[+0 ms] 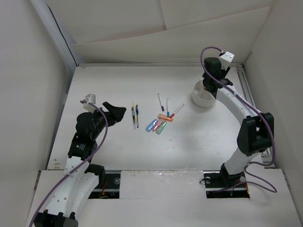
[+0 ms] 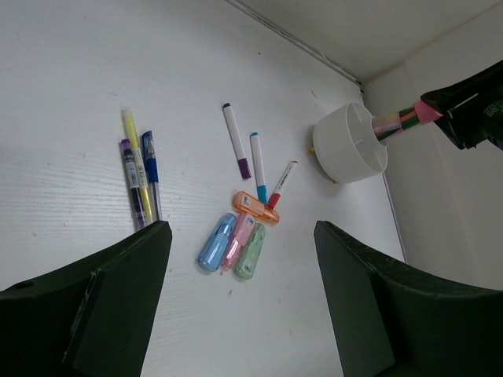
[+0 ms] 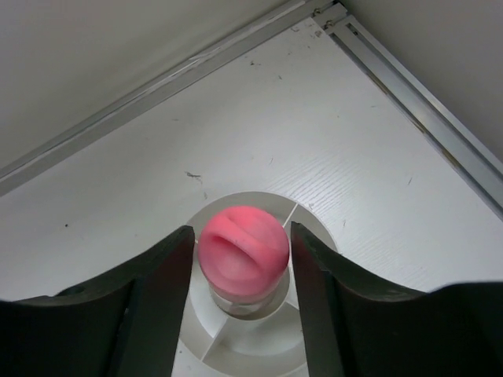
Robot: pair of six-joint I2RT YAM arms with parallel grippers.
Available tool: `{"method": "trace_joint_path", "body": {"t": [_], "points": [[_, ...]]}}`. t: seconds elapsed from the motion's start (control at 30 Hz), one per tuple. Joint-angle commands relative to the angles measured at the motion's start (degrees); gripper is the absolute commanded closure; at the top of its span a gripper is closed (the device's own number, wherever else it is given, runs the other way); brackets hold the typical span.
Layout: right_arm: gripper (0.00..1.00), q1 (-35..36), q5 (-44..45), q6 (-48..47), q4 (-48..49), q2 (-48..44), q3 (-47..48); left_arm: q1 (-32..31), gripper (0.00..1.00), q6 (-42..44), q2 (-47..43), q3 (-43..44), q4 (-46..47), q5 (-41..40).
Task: Sort the stationery into containers
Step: Place the stationery in the storage box.
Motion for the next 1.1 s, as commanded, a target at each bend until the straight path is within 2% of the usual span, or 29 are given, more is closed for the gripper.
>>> {"method": "trace_joint_path", "body": {"t": [0.0, 0.03, 0.07, 0.2, 0.27, 0.33, 0.4, 0.43, 0.5, 0.53, 0.57, 0.73, 0.87, 0.9, 1.07], "points": [[0.41, 1.5, 1.8, 0.9, 1.6, 0.0, 1.1, 0.4, 0.29, 0.0, -0.8, -0.6, 2.3, 0.5], [0.36, 1.5, 1.8, 0.9, 0.9, 0.0, 2.4, 0.4, 0.29, 0.0, -0.8, -0.6, 2.3, 0.5], [0.27, 1.5, 1.8, 0.9, 0.9, 0.5, 2.4, 0.4, 0.29, 0.0, -0.8, -0.6, 2.3, 0.5], [0.19, 2.7, 2.3, 0.4, -1.2, -0.2, 5.0, 0.4, 0.29, 0.0, -0.2, -0.6, 2.3, 0.5], [0.19, 3.8, 2.3, -0.3, -1.8, -1.1, 6.4, 0.4, 0.29, 0.0, -0.2, -0.6, 2.3, 0.5], [0.25, 5.6, 0.5, -1.3, -1.8, -2.8, 6.4, 0.4, 0.29, 0.0, -0.2, -0.6, 2.8, 0.5], [0.35, 7.3, -3.8, -2.6, -1.2, -3.6, 6.4, 0.4, 0.29, 0.0, -0.2, -0.6, 2.8, 0.5], [0.59, 8.0, -6.8, -3.4, -1.2, -3.6, 6.4, 0.4, 0.29, 0.0, -0.2, -0.6, 2.8, 0.5], [0.81, 10.3, -16.2, -3.4, -1.2, -2.8, 5.8, 0.4, 0.29, 0.0, 0.3, -0.6, 2.8, 0.5], [1.00, 11.0, -19.5, -3.4, -1.2, -1.3, 5.8, 0.4, 0.30, 0.0, 0.3, -0.6, 2.8, 0.5], [1.00, 12.4, -25.0, -3.4, -0.6, -0.3, 5.8, 0.4, 0.32, 0.0, 0.3, -0.6, 2.8, 0.5], [1.00, 17.1, -33.0, -4.6, -1.3, 8.6, 10.0, 0.4, 0.33, 0.0, 0.3, -0.6, 2.2, -0.1], [0.77, 19.0, -32.2, -5.4, -5.4, 20.0, 18.0, 0.4, 0.33, 0.0, -0.2, -0.6, 2.2, -0.1], [0.68, 19.0, -33.2, -5.9, -6.9, 21.7, 19.4, 0.4, 0.33, 0.0, -0.2, -0.6, 2.2, -0.1], [0.54, 19.0, -34.3, -6.4, -9.5, 30.2, 26.4, 0.4, 0.33, 0.0, -0.2, -0.6, 2.2, -0.6]]}}
